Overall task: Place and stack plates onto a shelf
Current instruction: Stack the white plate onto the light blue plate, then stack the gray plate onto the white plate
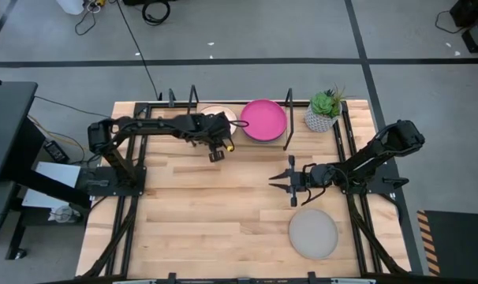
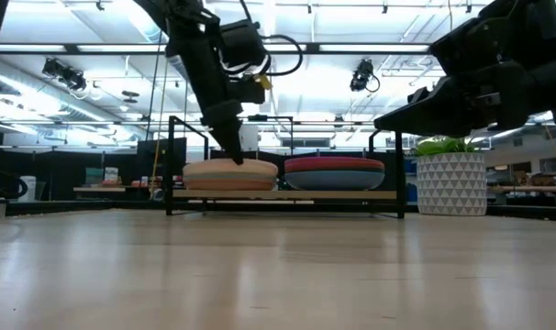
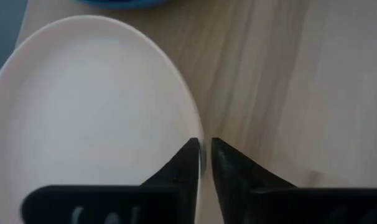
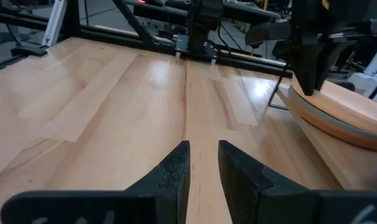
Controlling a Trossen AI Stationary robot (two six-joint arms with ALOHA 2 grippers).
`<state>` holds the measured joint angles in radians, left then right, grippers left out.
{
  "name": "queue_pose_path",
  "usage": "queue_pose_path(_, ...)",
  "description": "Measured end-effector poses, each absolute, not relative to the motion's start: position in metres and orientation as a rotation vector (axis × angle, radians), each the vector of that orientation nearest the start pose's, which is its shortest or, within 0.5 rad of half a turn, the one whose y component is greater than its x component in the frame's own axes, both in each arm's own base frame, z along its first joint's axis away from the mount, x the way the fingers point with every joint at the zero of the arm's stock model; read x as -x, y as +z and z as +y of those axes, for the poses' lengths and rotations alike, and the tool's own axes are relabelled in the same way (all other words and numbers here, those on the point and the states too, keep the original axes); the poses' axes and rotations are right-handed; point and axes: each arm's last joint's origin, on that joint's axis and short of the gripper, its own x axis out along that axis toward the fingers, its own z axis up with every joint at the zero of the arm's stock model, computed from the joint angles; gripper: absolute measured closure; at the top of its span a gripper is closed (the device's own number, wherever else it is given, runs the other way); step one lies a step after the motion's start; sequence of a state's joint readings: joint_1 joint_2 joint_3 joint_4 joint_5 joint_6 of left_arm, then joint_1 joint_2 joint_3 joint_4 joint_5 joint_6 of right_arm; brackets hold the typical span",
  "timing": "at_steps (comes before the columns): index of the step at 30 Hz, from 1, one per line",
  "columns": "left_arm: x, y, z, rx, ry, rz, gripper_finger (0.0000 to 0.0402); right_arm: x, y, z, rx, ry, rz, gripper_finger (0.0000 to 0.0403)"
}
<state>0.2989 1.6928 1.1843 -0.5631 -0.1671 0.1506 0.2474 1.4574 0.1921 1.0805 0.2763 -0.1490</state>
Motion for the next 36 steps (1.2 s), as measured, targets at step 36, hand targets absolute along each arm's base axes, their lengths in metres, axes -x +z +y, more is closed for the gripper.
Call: queue_pose_path(36, -0.326, 0.239, 0.072, -0.081, 0.128, 0.992, 0.0309, -0.210, 0.129, 0.045, 0.187, 0.002, 0.219, 0.0314)
